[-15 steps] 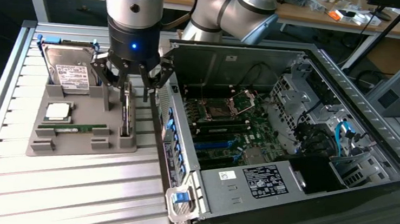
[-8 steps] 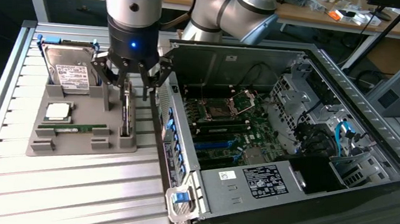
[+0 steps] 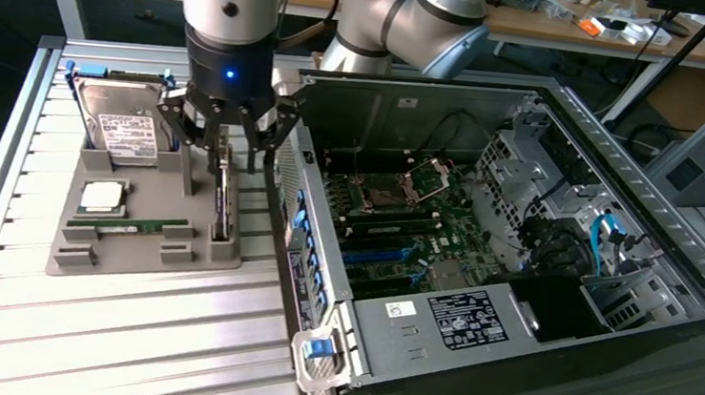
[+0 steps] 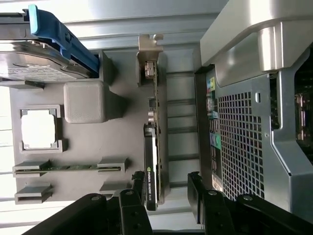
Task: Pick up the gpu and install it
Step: 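Pick up the gpu and move the gpu toward the slot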
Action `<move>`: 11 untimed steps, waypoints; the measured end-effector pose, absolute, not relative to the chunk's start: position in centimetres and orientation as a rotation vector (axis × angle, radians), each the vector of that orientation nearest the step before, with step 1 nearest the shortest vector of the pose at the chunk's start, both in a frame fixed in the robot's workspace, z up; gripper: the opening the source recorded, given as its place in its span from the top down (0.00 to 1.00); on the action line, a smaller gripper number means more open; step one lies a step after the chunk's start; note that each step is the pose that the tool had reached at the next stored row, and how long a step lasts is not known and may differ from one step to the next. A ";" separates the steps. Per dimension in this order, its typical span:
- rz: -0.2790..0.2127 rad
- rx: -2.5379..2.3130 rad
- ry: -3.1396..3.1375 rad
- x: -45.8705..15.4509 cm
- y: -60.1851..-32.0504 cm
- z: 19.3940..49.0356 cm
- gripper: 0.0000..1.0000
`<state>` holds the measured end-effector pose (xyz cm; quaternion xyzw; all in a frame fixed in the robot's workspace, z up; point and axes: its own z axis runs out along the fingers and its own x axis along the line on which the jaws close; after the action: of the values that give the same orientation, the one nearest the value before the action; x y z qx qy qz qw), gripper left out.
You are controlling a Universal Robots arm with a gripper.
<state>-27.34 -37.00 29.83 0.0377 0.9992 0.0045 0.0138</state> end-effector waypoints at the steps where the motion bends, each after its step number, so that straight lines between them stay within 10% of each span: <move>1: 0.013 0.117 3.112 -27.4 -36.9 29.8 0.52; 11: -0.004 0.117 3.112 -27.7 -35.5 28.9 0.52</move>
<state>-27.70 -35.46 28.90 0.0376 0.9992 -0.0013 0.0139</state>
